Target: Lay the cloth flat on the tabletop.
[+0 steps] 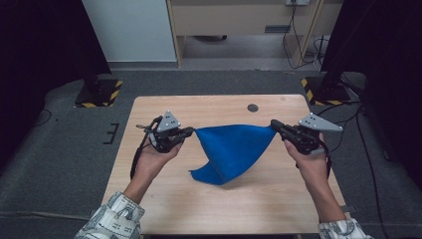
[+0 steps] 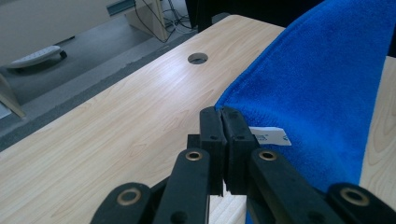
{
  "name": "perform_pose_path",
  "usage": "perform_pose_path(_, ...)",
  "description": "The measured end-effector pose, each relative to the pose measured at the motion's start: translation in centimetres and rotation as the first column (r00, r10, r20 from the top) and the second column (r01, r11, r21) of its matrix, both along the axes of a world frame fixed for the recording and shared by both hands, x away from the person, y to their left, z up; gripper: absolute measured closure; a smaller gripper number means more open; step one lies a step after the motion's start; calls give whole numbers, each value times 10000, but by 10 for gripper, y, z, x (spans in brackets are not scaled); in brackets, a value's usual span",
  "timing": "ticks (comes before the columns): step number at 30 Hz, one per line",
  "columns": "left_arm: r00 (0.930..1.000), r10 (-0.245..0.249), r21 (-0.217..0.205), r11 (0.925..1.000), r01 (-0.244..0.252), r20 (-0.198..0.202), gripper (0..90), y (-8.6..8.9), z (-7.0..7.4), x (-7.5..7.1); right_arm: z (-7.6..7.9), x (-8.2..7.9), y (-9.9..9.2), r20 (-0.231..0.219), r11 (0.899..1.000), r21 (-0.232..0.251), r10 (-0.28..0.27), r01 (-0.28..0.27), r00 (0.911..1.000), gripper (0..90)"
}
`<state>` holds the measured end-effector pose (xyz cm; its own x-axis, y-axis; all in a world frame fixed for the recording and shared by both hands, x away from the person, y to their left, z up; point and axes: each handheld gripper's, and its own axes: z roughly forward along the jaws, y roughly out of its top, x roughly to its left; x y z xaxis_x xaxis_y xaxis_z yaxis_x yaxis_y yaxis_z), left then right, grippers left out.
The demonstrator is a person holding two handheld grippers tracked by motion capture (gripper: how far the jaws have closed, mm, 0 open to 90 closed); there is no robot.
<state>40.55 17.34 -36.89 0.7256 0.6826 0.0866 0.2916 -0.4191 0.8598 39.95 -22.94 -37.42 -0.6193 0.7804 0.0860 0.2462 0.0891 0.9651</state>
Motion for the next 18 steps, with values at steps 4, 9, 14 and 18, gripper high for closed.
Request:
perform_pose_path(4,10000,40,3,10000,-40,-14,880,-1,3,-1,6,-5,-2,120,9999,-28,-99,99,9999,883)
perform_pose_path(9,9999,99,-79,9999,-99,-59,879,-1,5,1,14,-7,-3,297,9998,-28,-195,196,9994,883)
perform_pose_path(14,9999,90,-157,9998,-91,-64,879,-1,7,0,19,-5,-3,230,9993,-77,-372,373,9990,883)
perform_pose_path(18,10000,31,-219,9998,-29,89,879,3,13,-6,24,-13,-2,414,9998,-23,-218,219,9989,883)
